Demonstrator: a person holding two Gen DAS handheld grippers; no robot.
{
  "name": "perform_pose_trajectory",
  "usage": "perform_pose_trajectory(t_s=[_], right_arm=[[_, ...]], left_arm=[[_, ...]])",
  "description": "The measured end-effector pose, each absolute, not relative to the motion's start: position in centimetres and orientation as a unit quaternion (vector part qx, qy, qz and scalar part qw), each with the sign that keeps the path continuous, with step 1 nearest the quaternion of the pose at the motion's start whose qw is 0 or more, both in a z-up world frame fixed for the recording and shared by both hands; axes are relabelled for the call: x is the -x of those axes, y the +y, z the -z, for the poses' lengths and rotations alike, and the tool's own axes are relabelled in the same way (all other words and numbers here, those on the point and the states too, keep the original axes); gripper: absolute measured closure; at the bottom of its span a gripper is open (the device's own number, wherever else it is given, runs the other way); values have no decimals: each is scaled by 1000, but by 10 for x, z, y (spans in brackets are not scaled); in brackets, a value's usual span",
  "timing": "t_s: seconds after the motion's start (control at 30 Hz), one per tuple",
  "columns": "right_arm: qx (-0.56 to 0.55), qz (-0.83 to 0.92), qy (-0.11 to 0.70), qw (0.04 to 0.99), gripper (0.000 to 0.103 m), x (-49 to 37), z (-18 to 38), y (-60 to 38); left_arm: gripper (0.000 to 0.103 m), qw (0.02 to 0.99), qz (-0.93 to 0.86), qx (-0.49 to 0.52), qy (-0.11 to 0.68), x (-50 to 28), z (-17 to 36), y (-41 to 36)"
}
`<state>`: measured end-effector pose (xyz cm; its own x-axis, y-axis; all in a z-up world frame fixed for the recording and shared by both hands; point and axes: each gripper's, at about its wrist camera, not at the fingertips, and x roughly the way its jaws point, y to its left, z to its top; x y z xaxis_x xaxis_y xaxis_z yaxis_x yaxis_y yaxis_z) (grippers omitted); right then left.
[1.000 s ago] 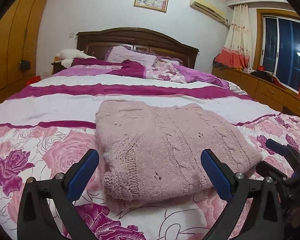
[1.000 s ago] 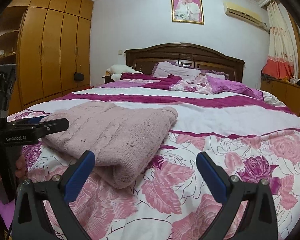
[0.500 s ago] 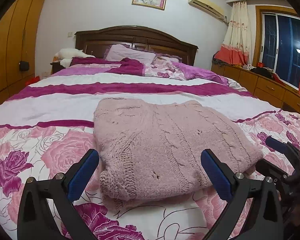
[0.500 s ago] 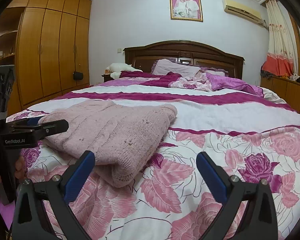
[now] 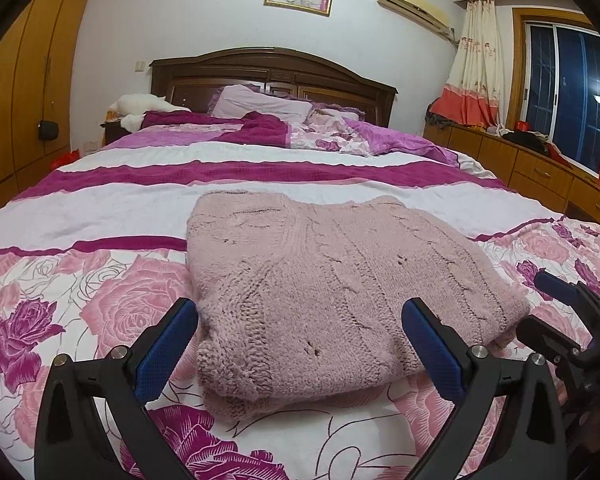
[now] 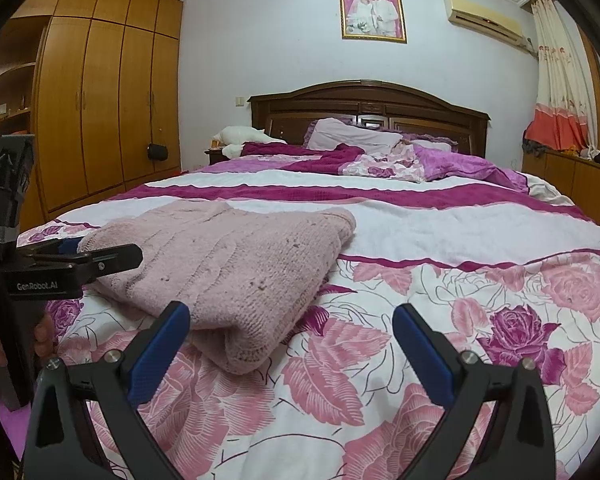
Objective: Fold small clothes
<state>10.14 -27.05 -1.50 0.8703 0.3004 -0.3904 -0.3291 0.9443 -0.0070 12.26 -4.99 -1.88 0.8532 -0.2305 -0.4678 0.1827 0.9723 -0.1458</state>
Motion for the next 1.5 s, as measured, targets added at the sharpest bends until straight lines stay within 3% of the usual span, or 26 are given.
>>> perform_pose_trajectory(t_s=[1.5], right_arm=[[37, -157, 204, 965, 0, -102, 14, -272]], left_arm=[[19, 959, 107, 43, 258, -123, 26, -49]])
